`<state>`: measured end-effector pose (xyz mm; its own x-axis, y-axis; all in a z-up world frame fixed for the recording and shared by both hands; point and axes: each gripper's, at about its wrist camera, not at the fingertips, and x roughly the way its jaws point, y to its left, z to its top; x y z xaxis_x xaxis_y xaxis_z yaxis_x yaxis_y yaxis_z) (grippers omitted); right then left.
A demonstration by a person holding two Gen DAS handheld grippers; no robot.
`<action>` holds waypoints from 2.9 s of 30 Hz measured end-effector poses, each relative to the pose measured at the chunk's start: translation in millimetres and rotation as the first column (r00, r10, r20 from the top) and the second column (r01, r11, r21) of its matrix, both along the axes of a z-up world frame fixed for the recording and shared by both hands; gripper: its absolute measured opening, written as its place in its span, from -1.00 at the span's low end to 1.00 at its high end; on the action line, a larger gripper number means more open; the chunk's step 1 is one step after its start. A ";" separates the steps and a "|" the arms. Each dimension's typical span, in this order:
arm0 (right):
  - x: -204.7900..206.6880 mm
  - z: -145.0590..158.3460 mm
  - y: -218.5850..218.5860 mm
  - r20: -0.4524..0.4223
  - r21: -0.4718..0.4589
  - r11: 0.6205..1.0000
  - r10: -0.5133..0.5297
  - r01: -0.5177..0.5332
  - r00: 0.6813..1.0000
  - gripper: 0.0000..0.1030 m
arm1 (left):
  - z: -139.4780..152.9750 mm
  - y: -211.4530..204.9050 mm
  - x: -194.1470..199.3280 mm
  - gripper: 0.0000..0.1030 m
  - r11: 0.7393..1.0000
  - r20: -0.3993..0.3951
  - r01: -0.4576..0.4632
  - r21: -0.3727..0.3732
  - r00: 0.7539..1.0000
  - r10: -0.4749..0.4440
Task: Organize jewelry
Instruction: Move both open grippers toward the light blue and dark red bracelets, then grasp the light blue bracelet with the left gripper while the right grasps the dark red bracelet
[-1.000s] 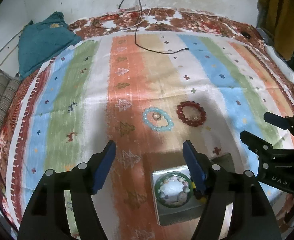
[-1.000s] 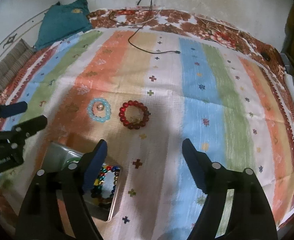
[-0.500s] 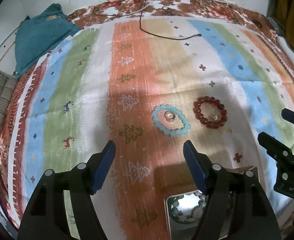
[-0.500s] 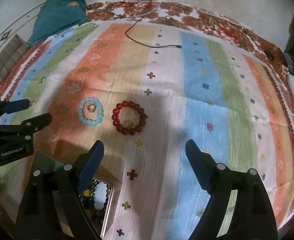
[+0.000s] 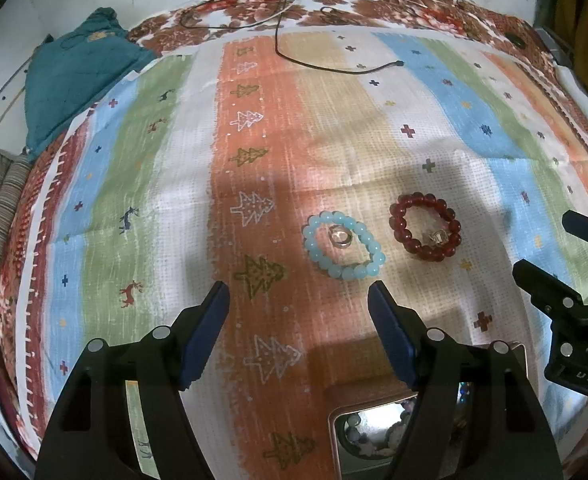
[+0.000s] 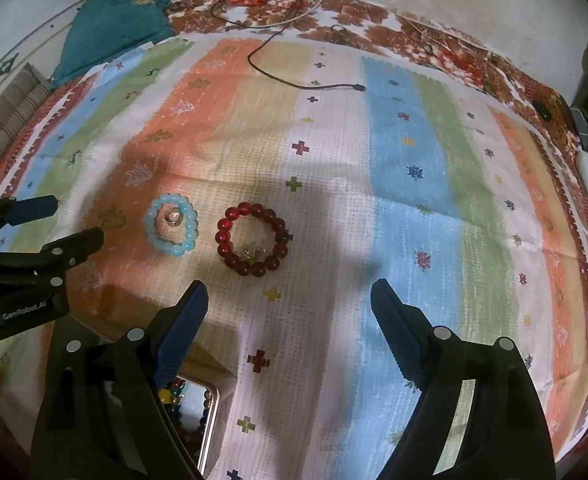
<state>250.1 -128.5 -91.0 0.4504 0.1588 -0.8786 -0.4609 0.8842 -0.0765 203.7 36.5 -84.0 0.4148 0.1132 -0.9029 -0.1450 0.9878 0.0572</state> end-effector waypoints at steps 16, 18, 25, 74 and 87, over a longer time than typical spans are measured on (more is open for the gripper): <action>21.1 -18.5 4.4 -0.050 -0.003 1.000 -0.031 0.031 0.998 0.63 | -17.4 9.0 17.5 0.38 0.999 -0.028 -0.017 -0.039 0.999 0.016; 25.3 -21.9 4.6 -0.055 -0.003 0.999 -0.037 0.037 0.998 0.63 | -21.0 11.3 20.8 0.38 0.999 -0.035 -0.018 -0.042 0.999 0.016; 41.4 -34.9 6.6 -0.088 -0.006 0.999 -0.054 0.054 0.995 0.63 | -37.1 19.1 33.3 0.35 0.998 -0.065 -0.035 -0.059 0.997 0.031; 78.6 -79.3 31.0 -0.091 -0.101 0.995 -0.020 0.010 0.996 -0.69 | -79.0 27.1 62.9 -0.79 0.998 -0.129 -0.068 -0.010 0.989 0.066; 55.8 -39.2 30.4 -0.024 -0.042 0.999 0.012 -0.013 1.000 -0.73 | -35.4 9.7 48.8 -0.79 0.995 -0.036 -0.057 -0.087 0.998 0.054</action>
